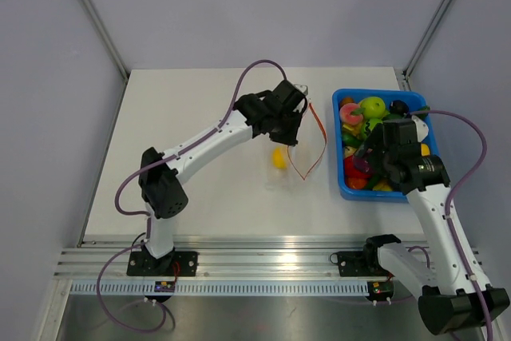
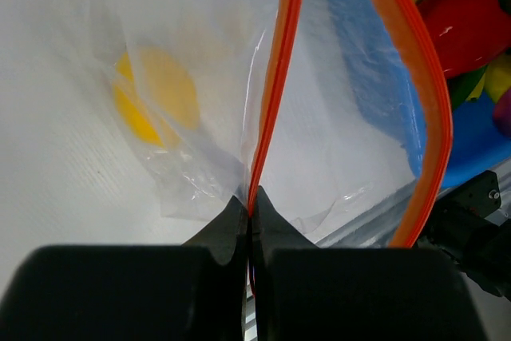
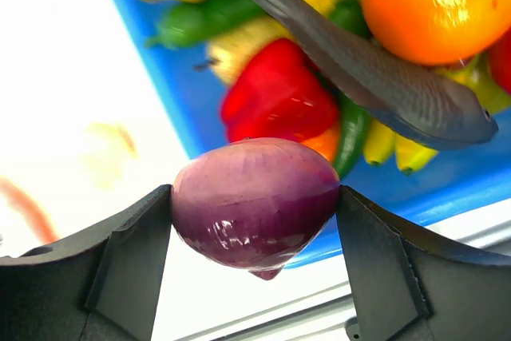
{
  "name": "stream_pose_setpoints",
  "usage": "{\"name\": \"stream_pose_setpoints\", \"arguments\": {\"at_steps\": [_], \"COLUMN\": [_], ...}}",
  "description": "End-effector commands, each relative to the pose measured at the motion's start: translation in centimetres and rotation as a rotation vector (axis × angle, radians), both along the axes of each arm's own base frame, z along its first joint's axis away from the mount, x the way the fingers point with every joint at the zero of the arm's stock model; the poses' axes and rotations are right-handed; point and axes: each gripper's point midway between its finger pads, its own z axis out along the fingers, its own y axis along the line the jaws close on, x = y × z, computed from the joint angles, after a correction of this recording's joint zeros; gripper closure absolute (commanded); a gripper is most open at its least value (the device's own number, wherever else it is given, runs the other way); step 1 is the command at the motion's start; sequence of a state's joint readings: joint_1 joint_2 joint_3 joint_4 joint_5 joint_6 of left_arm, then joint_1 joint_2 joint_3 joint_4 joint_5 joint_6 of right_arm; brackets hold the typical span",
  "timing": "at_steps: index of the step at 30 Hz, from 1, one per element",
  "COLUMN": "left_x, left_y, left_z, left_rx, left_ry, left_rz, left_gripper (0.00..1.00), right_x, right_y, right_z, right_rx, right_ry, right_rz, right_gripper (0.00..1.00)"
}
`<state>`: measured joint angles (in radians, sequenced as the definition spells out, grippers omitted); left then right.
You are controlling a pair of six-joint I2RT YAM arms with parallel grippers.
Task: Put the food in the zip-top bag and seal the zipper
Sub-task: Pick up the fake fruit from the bin, then place the fake fruit in the zipper food storage bag.
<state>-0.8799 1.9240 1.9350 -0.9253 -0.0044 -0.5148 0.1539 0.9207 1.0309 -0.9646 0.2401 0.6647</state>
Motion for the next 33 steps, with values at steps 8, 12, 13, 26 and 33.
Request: {"name": "stream_pose_setpoints", "arguments": {"at_steps": [8, 12, 13, 26, 33], "left_x": [-0.3, -0.4, -0.4, -2.2, -3.0], "left_y": [-2.6, -2.4, -2.4, -2.6, -2.2], "left_z": [1.1, 1.6, 1.7, 4.1, 5.3], "left_rx": [-0.064, -0.069, -0.07, -0.157, -0.194], "left_ry": [0.009, 0.003, 0.0, 0.018, 0.023], "left_rz": [-0.082, -0.079, -0.078, -0.136, -0.153], "left_gripper": [1.0, 1.0, 1.0, 1.0, 1.0], "right_x": [1.4, 1.8, 1.8, 4.7, 4.7], "right_y": [5.2, 8.3, 8.9, 13.4, 11.7], "right_z": [11.1, 11.6, 11.5, 5.5, 7.4], "right_rx": [0.161, 0.207, 0.214, 0.179, 0.106], "right_ry": [-0.274, -0.286, -0.282, -0.158, -0.205], "right_rz": [0.282, 0.381, 0.391, 0.445, 0.412], "right_gripper": [0.58, 0.57, 0.57, 0.33, 0.03]}}
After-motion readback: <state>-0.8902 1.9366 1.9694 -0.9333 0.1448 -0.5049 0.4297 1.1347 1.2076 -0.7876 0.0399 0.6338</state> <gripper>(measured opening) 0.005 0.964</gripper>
